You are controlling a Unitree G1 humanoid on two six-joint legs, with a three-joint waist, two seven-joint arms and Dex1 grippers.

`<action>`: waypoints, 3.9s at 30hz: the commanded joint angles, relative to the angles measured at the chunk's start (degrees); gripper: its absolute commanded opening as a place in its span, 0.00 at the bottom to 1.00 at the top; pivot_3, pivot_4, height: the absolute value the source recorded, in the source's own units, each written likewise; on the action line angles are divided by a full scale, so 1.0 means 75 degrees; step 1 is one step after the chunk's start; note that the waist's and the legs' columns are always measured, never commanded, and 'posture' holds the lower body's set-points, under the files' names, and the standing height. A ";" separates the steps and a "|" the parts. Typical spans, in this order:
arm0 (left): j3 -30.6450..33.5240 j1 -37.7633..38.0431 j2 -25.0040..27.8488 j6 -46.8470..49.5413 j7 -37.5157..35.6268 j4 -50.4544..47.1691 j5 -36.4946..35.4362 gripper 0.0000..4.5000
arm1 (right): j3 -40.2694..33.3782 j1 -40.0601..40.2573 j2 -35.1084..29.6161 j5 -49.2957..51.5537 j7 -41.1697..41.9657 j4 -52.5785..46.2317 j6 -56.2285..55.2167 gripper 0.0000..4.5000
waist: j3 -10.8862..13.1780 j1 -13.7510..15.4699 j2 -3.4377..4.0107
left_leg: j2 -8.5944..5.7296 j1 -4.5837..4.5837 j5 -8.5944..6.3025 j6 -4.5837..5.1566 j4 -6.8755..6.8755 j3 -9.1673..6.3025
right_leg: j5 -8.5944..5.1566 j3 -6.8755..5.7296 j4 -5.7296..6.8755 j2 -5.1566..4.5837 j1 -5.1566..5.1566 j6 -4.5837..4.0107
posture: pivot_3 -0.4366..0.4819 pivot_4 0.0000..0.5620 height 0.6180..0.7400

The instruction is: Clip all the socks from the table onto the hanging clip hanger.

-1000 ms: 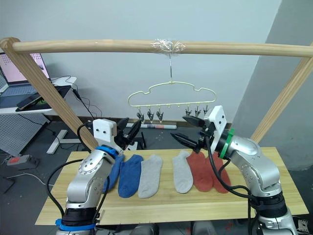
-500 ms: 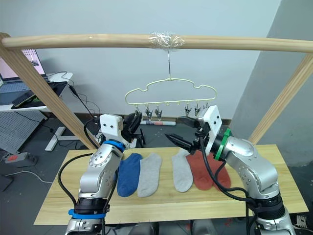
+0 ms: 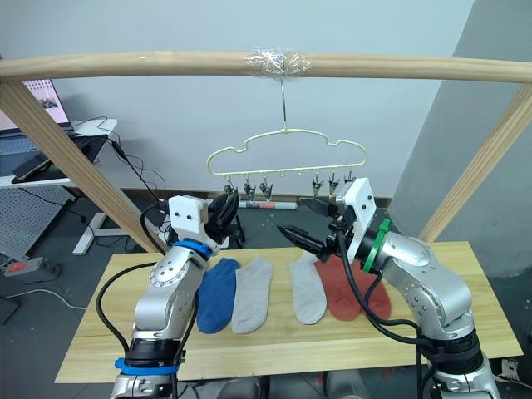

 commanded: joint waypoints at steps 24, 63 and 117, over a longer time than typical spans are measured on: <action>0.0305 -0.0930 0.0006 -0.0535 0.0161 0.0928 0.0081 0.58 | -0.0286 -0.0478 -0.0011 0.0000 -0.0167 0.0106 -0.0264 0.85 | 0.0016 -0.0012 -0.0002 | -0.0001 -0.0001 0.0000 0.0000 0.0002 0.0000 | 0.0002 -0.0001 0.0001 0.0000 -0.0001 0.0002 | 0.31 0.25 1.00; 0.0309 -0.1213 -0.0059 -0.1016 -0.0073 0.1273 0.0078 0.58 | -0.0243 -0.0599 0.0080 -0.0010 -0.0249 0.0203 -0.0351 0.85 | 0.0024 -0.0023 -0.0001 | -0.0001 -0.0003 0.0000 0.0000 0.0002 0.0000 | 0.0002 -0.0001 0.0001 0.0001 -0.0002 0.0003 | 0.31 0.25 1.00; 0.0251 0.0156 0.0855 0.0341 -0.0431 -0.0968 0.0154 0.00 | -0.0263 0.1583 0.1576 -0.3987 -0.4183 0.4821 -0.1354 0.85 | 0.0032 0.0040 0.0008 | 0.0001 0.0006 0.0001 0.0000 0.0001 0.0005 | 0.0003 0.0007 0.0021 0.0000 -0.0003 0.0001 | 0.49 0.27 1.00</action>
